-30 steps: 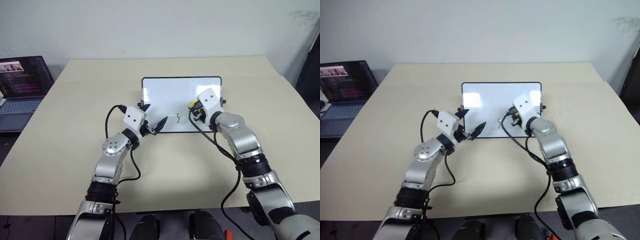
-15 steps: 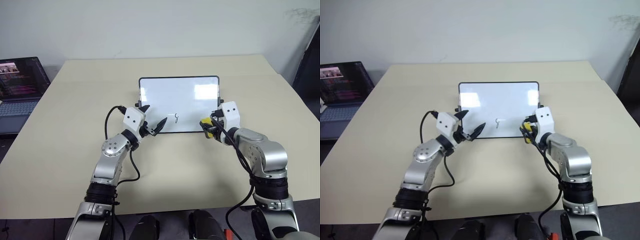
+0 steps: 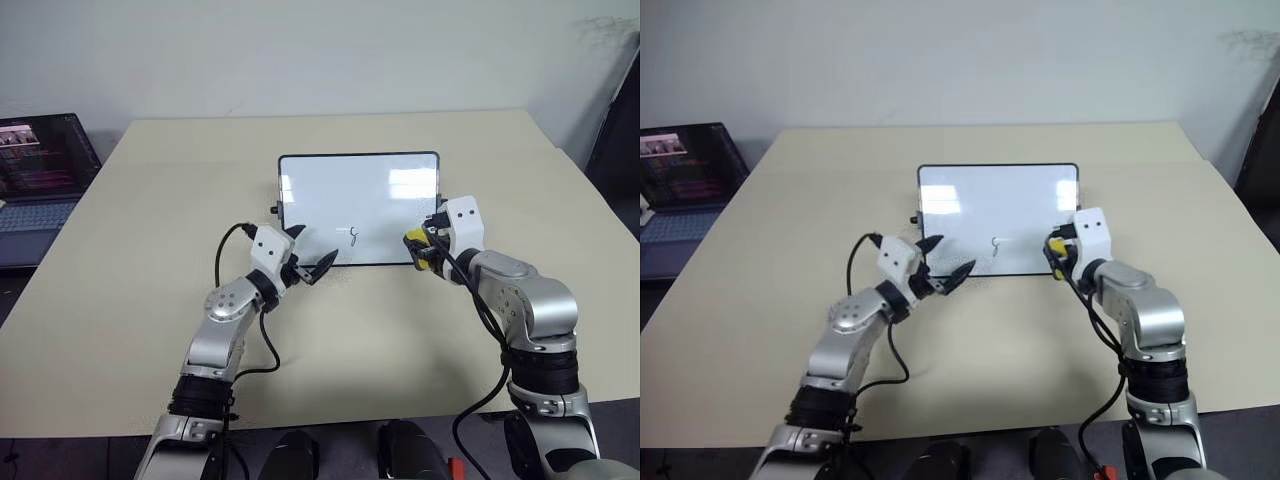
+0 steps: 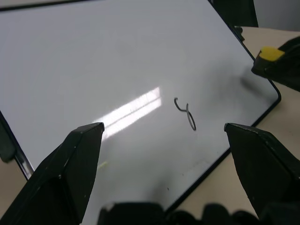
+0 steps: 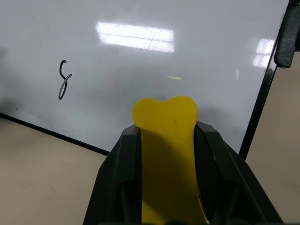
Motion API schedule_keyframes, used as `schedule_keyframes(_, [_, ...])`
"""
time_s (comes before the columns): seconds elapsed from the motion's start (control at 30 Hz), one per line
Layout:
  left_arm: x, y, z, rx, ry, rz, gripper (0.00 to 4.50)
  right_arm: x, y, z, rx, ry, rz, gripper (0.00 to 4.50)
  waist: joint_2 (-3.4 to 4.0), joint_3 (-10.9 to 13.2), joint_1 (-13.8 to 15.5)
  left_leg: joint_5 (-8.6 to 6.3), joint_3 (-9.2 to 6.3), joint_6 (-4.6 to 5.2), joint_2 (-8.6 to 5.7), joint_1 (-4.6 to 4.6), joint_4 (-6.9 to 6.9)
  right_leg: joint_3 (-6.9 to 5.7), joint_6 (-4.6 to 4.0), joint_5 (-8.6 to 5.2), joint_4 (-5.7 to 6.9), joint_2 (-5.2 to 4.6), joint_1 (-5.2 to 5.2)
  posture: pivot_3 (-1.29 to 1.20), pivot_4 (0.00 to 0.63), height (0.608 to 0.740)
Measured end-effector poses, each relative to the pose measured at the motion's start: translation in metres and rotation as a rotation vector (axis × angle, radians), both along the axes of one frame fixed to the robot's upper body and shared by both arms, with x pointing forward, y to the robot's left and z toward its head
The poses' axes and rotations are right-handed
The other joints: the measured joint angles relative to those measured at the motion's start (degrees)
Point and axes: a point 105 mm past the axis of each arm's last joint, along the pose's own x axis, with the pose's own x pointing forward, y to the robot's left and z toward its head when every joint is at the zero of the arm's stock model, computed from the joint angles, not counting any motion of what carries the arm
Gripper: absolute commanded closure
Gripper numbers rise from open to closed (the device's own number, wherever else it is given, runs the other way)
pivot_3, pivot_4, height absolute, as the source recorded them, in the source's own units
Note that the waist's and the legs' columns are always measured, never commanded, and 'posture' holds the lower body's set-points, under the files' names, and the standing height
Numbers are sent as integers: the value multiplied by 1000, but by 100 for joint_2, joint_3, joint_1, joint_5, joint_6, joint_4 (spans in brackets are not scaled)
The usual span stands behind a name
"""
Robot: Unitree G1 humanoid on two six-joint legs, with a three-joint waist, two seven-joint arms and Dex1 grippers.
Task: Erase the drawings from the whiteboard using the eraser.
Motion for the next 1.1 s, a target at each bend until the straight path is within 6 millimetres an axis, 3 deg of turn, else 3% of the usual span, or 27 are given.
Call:
schedule_keyframes(0.37, [-7, -1, -5, -8, 26, -4, 0, 7, 1, 3, -7, -17, -5, 3167, 0, 0, -1, 0, 1, 0, 1, 0, 0, 1, 0, 0, 0, 0, 0, 0, 150, 740])
schedule_keyframes(0.43, [-8, 0, -6, -6, 30, -4, 0, 12, 5, 11, -5, -55, 1, 3167, 1, 0, -7, 0, 2, 0, 1, 1, 0, 1, 0, 0, 0, 0, 0, 0, 150, 740])
schedule_keyframes(0.6, [-9, 1, -7, -1, 30, -3, 0, 29, 37, 52, -34, -278, 81, 3167, 3, 2, -15, 0, 1, -1, 2, 2, -1, 0, 0, 0, 0, 2, -1, 0, 150, 740])
schedule_keyframes(0.67, [-9, 2, -7, 0, 29, -2, 0, 34, 46, 59, -35, -328, 97, 3167, 3, 2, -5, 1, 2, -1, 0, 1, 0, 0, 0, 0, -2, 1, 0, 0, 150, 740])
schedule_keyframes(1.1, [-9, 5, -7, 7, 36, 11, 0, 47, 87, 38, -59, -371, 178, 3167, 4, 2, -12, 1, 2, -1, 1, 1, -2, 2, -1, 0, 0, 1, -3, 0, 150, 740])
